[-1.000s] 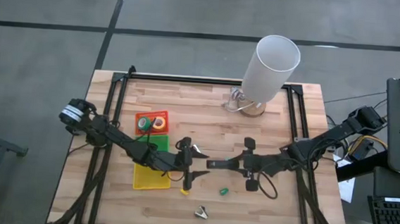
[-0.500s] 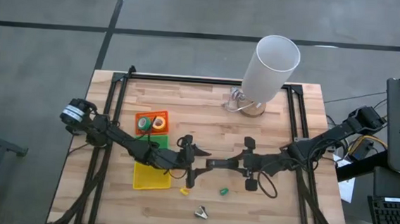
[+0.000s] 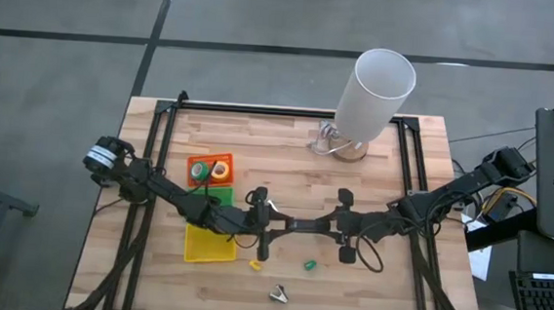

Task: Pick and place Stapler, Stapler remover, tape
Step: Put the black stapler into the green basket

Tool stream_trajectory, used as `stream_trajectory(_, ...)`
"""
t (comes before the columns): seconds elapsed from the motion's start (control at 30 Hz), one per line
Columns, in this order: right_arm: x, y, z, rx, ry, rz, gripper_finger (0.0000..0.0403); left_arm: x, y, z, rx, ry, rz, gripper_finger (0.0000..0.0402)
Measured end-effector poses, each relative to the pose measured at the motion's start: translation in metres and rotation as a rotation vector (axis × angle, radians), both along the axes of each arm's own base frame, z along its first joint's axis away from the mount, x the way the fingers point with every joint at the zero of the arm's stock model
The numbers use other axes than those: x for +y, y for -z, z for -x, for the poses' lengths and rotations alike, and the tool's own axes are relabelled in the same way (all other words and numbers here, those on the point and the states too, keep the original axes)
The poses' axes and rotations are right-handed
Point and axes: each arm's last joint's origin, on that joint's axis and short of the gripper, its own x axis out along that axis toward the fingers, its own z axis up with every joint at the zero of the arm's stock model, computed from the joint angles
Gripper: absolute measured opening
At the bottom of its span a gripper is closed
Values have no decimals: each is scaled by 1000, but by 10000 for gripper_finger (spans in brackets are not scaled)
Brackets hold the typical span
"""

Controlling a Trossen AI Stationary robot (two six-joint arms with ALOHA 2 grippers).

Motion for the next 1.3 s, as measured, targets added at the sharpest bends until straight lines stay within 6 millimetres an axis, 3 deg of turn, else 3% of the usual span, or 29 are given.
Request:
stream_trajectory(0.4,-1,1,0,4,1,20,153,0,-4,2,-7,2,-4,134)
stream_trajectory(0.67,-3,2,5,42,2,34,188,0,-15,19,86,-16,0,131)
stream_trajectory(0.83,-3,1,8,58,-2,15,201,3,-25,45,209,-79,14,132)
stream_trajectory(1.07,-2,4,10,72,0,9,203,3,-38,96,319,-182,17,132)
stream_trajectory(1.3,-3,10,12,87,12,-6,201,9,-33,146,362,-229,69,134)
